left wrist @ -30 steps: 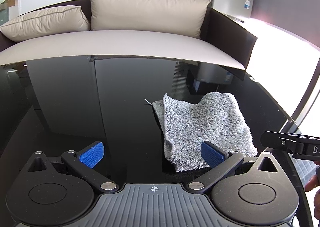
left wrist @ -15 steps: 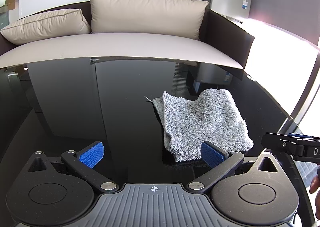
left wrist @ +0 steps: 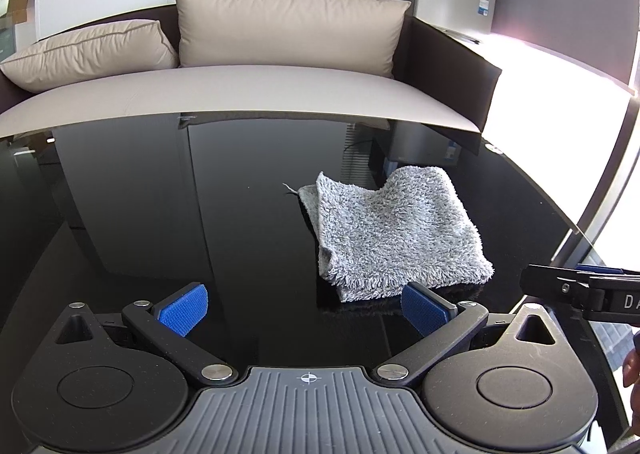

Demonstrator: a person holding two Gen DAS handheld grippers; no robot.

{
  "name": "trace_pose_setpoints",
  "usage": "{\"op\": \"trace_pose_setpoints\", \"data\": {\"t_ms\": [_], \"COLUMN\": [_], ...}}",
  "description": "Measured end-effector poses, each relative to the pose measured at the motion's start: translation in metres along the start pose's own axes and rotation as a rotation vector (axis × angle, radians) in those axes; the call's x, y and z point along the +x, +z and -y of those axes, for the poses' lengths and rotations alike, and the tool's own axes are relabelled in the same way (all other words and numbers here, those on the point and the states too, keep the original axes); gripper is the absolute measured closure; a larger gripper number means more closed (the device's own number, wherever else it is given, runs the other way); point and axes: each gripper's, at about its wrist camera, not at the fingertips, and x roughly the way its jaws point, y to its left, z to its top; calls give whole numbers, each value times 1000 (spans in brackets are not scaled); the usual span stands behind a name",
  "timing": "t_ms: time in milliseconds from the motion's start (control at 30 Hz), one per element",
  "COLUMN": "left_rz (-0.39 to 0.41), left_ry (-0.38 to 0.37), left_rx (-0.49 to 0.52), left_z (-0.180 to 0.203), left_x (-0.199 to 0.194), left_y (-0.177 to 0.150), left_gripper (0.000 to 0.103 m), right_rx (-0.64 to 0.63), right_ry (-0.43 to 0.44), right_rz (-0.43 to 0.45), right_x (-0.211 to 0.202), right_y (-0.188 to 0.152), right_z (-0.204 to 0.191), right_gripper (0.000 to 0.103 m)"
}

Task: Fold towel

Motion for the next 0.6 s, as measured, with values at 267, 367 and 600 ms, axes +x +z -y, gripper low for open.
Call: {"op": "trace_pose_setpoints", "data": {"t_ms": [267,367,600], "left_rz": [3,5,7], "left_ry": [1,2,4], "left_rx": [3,1,0], "left_z": [1,0,1], "left_x": [-6,-8,-11], "left_y": [-5,-7,-9], "left_gripper": [1,1,1], "right_rx": [-4,-3,0], "right_ry": [-12,-12,-11], "right_rz": [8,9,8], "right_x": [-7,-9,-13], "right_y": [-6,-8,-13], "right_z": [0,0,-1], "right_gripper": [0,0,0]}}
